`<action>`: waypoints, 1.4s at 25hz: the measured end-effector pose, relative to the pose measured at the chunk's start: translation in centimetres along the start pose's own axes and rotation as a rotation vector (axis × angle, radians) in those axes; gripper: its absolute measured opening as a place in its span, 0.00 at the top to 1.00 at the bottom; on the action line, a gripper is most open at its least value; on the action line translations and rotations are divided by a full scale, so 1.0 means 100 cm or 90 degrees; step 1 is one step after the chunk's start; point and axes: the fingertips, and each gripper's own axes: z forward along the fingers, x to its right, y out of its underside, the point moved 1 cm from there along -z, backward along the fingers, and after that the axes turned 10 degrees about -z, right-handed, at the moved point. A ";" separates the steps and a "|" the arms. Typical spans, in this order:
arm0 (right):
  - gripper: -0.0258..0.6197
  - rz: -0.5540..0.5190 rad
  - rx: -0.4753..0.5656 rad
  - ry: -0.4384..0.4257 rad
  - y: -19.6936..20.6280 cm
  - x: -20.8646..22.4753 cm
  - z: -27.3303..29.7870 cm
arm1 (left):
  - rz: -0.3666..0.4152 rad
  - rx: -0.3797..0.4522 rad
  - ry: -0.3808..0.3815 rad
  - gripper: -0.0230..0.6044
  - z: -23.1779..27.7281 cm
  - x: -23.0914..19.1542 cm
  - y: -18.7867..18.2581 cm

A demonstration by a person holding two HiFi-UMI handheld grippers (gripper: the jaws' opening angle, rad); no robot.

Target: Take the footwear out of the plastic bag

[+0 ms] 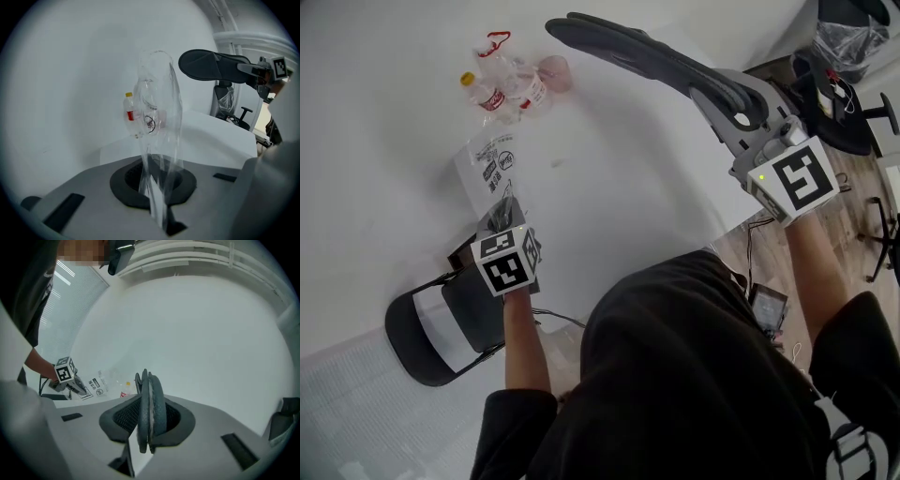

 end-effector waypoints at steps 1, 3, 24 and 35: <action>0.83 0.014 -0.011 0.009 0.009 -0.005 0.001 | -0.007 -0.002 -0.003 0.93 0.001 0.002 0.002; 0.83 0.035 -0.029 0.012 0.024 -0.017 0.003 | -0.023 -0.007 0.002 0.93 0.003 0.010 0.007; 0.84 0.089 -0.113 -0.017 0.082 -0.060 -0.004 | -0.028 -0.100 0.102 0.93 0.011 0.082 0.080; 0.84 0.077 -0.112 -0.037 0.080 -0.068 -0.002 | -0.032 -0.115 0.097 0.93 0.006 0.074 0.094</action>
